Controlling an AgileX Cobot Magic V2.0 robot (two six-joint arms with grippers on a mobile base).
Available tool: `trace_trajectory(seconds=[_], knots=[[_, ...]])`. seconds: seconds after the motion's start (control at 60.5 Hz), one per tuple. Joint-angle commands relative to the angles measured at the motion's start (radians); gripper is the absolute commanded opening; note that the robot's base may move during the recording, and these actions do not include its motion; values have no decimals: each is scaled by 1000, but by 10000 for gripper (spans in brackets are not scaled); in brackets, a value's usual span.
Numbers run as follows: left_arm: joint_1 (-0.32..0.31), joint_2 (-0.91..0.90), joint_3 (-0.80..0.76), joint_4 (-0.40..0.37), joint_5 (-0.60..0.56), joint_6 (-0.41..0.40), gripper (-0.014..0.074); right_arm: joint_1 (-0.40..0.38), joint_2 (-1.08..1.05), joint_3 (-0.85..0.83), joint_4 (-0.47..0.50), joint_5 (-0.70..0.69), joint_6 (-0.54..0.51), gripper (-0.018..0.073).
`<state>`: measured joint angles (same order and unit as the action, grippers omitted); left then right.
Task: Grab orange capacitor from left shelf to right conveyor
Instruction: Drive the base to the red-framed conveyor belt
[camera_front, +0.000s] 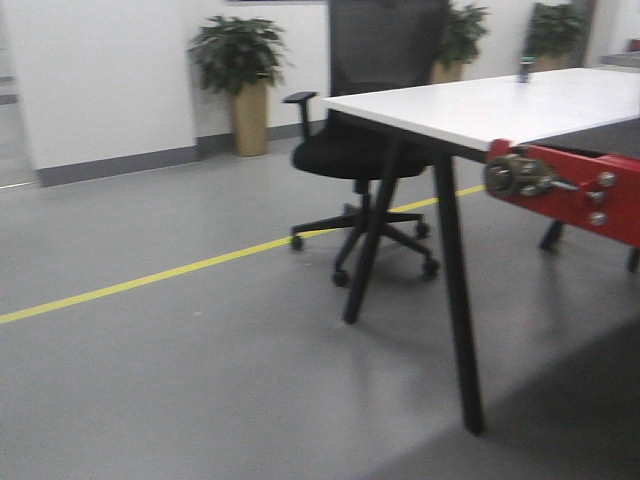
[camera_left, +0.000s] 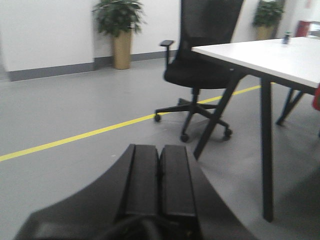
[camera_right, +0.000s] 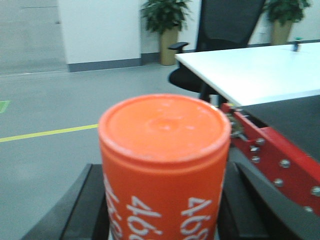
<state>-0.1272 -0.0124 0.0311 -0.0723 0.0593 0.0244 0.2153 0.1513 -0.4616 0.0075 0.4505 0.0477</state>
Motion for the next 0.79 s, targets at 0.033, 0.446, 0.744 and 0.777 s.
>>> trace_trajectory(seconds=[0.033, 0.446, 0.744, 0.777], knots=[[-4, -11, -6, -2, -84, 0, -127, -1, 13, -33, -8, -90, -7, 55], [-4, -11, -6, -2, -84, 0, -127, -1, 13, -33, -8, -90, -7, 55], [-4, -11, -6, -2, -84, 0, -127, -1, 13, -33, -8, -90, -7, 55], [-4, -11, -6, -2, -84, 0, -127, -1, 13, -33, -8, -90, -7, 55]])
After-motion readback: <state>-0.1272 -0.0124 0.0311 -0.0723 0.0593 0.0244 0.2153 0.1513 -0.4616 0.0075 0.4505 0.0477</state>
